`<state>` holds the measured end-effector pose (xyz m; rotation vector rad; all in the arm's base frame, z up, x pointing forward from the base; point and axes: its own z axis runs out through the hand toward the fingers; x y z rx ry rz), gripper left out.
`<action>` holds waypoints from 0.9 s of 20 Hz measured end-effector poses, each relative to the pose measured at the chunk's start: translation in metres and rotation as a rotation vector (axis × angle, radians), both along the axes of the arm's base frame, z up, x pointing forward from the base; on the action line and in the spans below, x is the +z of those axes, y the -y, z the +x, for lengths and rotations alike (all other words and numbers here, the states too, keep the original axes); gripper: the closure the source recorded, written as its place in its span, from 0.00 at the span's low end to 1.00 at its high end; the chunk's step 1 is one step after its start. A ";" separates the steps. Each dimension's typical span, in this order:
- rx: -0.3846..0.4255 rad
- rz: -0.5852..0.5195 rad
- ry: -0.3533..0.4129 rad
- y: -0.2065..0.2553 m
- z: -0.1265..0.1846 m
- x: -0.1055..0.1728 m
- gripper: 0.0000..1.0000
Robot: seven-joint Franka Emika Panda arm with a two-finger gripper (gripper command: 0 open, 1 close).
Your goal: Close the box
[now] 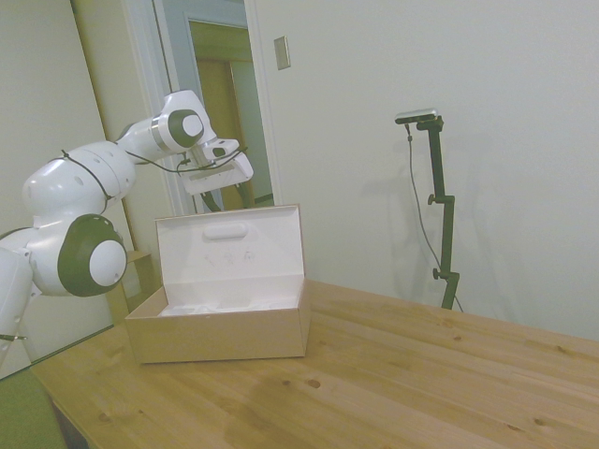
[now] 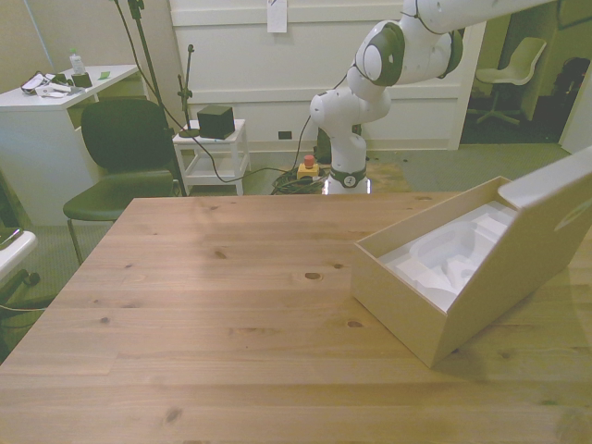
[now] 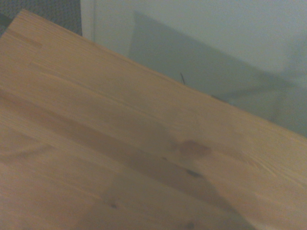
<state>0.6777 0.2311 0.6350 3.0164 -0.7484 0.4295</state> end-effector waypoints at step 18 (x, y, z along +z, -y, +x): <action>-0.405 0.108 -0.151 0.066 -0.084 0.024 0.00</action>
